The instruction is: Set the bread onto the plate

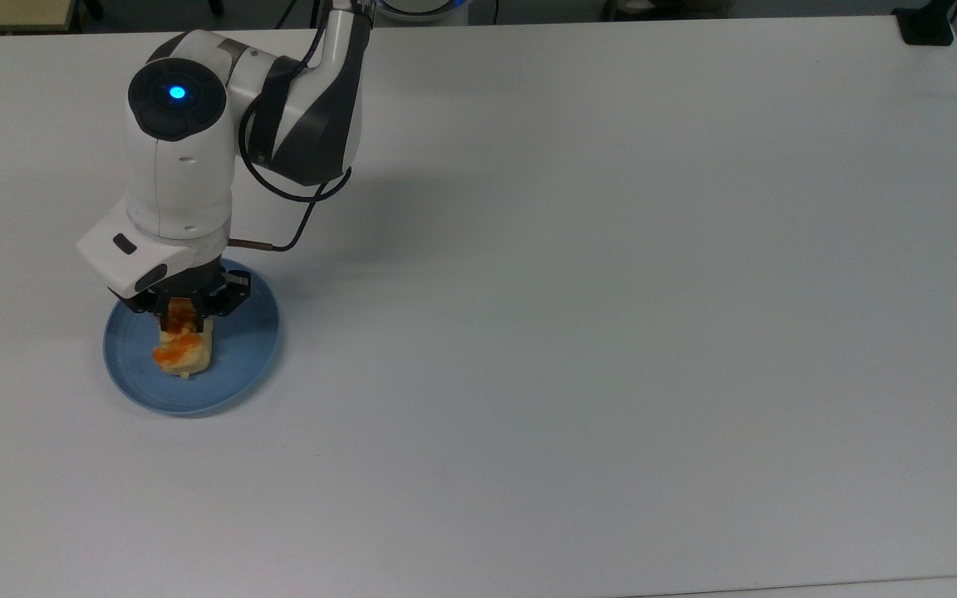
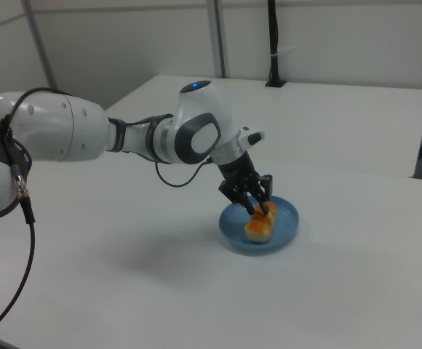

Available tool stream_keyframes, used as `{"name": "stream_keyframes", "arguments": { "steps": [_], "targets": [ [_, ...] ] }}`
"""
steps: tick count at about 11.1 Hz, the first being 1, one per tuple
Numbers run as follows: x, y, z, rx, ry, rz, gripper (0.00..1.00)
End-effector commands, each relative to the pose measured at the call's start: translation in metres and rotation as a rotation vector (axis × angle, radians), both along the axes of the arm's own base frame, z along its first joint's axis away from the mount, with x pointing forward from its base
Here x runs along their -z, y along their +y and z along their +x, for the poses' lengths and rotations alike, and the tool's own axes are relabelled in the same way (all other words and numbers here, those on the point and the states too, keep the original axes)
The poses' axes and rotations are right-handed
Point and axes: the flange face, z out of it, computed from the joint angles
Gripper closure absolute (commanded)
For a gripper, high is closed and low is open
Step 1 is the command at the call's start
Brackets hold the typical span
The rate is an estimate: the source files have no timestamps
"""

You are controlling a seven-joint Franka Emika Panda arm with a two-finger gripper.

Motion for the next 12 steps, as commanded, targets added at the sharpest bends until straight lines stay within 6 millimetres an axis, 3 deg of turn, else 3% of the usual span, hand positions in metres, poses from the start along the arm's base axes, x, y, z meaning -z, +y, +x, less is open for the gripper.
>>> {"name": "stream_keyframes", "arguments": {
  "steps": [1,2,3,5,7,9,11,12],
  "targets": [
    [-0.039,0.0,0.0,0.032,-0.072,0.027,0.0],
    [-0.074,-0.001,-0.011,0.044,-0.097,0.048,0.0],
    [-0.099,0.0,-0.029,0.065,-0.056,0.084,0.0],
    [-0.171,0.007,-0.069,0.129,-0.015,0.169,0.0],
    [-0.221,0.043,-0.106,0.182,0.054,0.262,0.0],
    [-0.256,0.094,-0.132,0.21,0.101,0.308,0.0],
    [-0.263,0.138,-0.146,0.217,0.119,0.325,0.0],
    [-0.26,0.146,-0.149,0.192,0.13,0.328,0.0]
  ]
}}
